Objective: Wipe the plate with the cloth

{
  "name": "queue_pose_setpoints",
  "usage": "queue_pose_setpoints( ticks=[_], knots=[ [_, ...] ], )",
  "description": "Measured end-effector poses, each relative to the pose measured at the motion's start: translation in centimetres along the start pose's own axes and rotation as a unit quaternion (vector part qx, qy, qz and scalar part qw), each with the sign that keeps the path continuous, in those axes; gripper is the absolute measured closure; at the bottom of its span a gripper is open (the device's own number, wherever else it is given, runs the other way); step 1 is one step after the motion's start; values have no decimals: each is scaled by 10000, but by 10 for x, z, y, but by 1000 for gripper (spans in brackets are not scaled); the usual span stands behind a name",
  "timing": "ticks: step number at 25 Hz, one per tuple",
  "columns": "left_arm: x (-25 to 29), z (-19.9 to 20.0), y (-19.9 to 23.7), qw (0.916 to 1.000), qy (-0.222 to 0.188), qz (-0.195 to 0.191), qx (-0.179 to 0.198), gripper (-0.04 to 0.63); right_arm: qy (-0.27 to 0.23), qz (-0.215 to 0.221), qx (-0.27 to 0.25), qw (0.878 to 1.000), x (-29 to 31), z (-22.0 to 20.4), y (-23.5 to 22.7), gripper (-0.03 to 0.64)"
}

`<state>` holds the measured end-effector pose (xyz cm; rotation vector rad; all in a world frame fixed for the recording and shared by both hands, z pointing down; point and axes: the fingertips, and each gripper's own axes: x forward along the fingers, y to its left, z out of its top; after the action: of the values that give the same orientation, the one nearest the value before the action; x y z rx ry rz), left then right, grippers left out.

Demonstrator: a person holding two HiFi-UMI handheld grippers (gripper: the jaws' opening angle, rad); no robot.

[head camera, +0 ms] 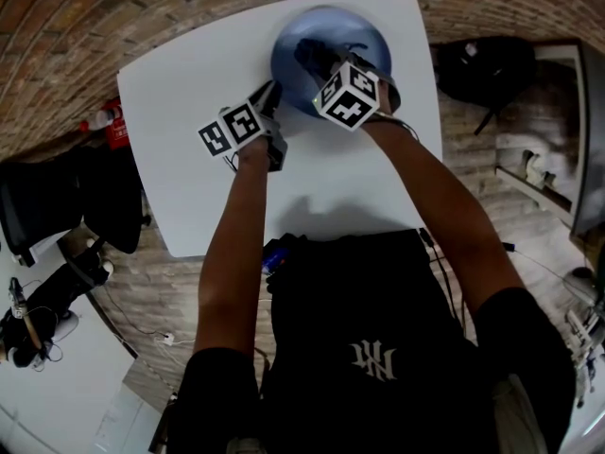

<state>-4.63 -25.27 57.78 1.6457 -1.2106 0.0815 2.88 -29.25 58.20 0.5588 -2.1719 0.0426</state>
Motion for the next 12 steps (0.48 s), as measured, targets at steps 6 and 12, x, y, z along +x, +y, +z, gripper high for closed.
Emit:
queue_pose_setpoints(
  ticks=[6,12],
  knots=[
    [1,0,0,10000,-24,-18,-58,563,229,-178,-98,9995,-7,-14,-16,531],
    [1,0,-1,9999,-36,-17,-100,563,365,-351,-212,9985,-14,-25,-28,531]
  ],
)
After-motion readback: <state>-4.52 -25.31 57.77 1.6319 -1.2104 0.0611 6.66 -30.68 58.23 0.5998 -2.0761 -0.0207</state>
